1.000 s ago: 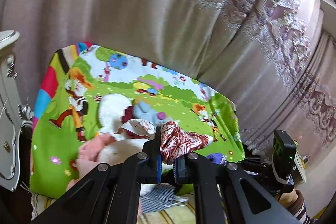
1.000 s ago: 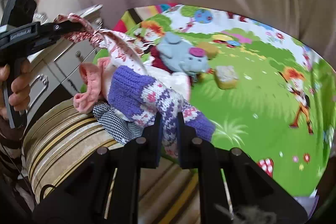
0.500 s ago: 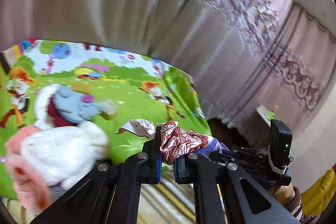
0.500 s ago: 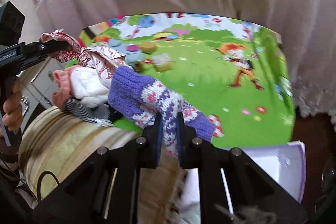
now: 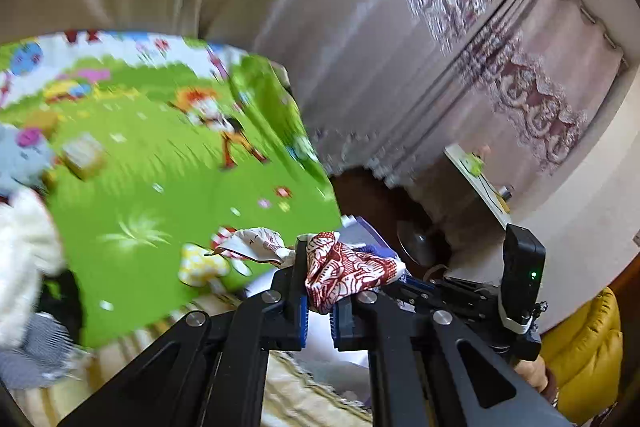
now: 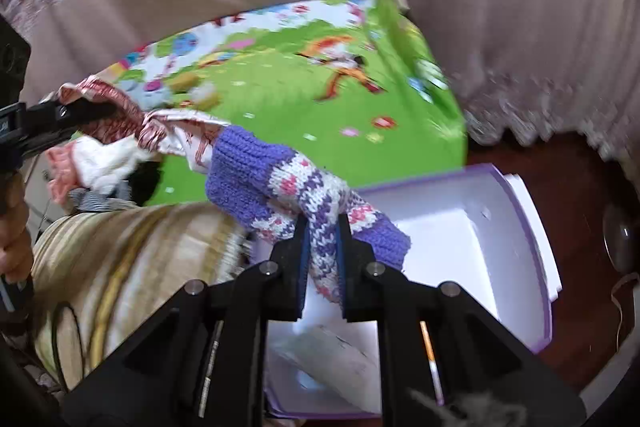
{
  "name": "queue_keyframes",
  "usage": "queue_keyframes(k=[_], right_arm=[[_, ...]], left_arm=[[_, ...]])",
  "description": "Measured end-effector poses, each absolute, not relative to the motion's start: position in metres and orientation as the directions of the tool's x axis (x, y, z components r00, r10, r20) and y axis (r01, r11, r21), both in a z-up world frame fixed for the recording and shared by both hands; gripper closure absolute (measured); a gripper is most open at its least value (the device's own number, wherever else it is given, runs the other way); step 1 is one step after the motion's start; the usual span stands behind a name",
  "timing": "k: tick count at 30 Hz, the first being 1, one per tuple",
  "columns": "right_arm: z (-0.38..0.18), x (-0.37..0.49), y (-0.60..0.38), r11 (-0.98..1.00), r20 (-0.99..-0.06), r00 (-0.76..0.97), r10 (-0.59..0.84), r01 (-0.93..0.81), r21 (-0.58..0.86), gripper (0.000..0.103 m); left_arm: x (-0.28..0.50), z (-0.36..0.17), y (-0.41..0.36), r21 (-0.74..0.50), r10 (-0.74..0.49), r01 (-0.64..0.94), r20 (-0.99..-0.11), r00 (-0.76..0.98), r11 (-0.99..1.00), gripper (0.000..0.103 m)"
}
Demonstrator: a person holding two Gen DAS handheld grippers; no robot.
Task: Organize soft objects
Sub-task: 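Carry the sock and cloth into the white box and release both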
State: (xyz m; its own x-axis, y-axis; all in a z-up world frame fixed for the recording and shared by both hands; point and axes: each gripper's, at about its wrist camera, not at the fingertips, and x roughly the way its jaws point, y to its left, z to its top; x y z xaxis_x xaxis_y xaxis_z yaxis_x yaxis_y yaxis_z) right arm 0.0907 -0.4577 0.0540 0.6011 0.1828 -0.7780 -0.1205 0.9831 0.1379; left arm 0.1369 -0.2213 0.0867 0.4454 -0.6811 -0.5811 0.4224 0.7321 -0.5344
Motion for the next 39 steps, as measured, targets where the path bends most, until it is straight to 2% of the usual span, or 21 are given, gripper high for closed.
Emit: queue_keyframes(k=[7, 9, 12, 14, 15, 16, 20, 26, 35, 39], right_arm=[[0.030, 0.077, -0.500, 0.985, -0.808, 0.576, 0.123, 0.024, 0.168, 0.088], [0.026, 0.074, -0.511, 0.981, -0.813, 0.572, 0.106, 0.074, 0.179, 0.088], [0.022, 0.073, -0.522, 0.975, -0.819, 0.568, 0.081, 0.126, 0.184, 0.086], [0.020, 0.074, -0.524, 0.974, -0.826, 0.559, 0.071, 0.140, 0.178, 0.084], [0.020, 0.075, -0.523, 0.974, -0.827, 0.558, 0.069, 0.140, 0.176, 0.083], [0.020, 0.076, -0.524, 0.974, -0.829, 0.556, 0.063, 0.147, 0.172, 0.078], [0.021, 0.076, -0.525, 0.971, -0.829, 0.558, 0.040, 0.175, 0.165, 0.048], [0.030, 0.075, -0.517, 0.975, -0.807, 0.589, 0.040, 0.155, 0.162, 0.044], [0.035, 0.084, -0.491, 0.973, -0.789, 0.599, 0.136, 0.070, 0.222, 0.043], [0.034, 0.086, -0.478, 0.971, -0.790, 0.589, 0.171, 0.036, 0.238, 0.035]], left_arm=[[0.137, 0.054, -0.267, -0.538, -0.689, 0.442, -0.642, 0.336, 0.718, 0.094], [0.137, 0.044, -0.274, -0.541, -0.684, 0.438, -0.666, 0.299, 0.718, 0.091], [0.136, 0.035, -0.275, -0.545, -0.672, 0.415, -0.687, 0.276, 0.729, 0.076], [0.136, 0.034, -0.270, -0.549, -0.670, 0.401, -0.686, 0.285, 0.733, 0.059], [0.135, 0.034, -0.268, -0.546, -0.667, 0.399, -0.686, 0.291, 0.736, 0.055], [0.135, 0.034, -0.266, -0.544, -0.665, 0.399, -0.687, 0.293, 0.738, 0.049], [0.132, 0.034, -0.261, -0.539, -0.662, 0.401, -0.688, 0.298, 0.741, 0.048], [0.122, 0.042, -0.252, -0.469, -0.620, 0.425, -0.698, 0.358, 0.774, 0.048], [0.111, 0.054, -0.212, -0.409, -0.563, 0.396, -0.685, 0.462, 0.822, 0.048], [0.103, 0.058, -0.186, -0.360, -0.496, 0.346, -0.699, 0.515, 0.866, 0.048]])
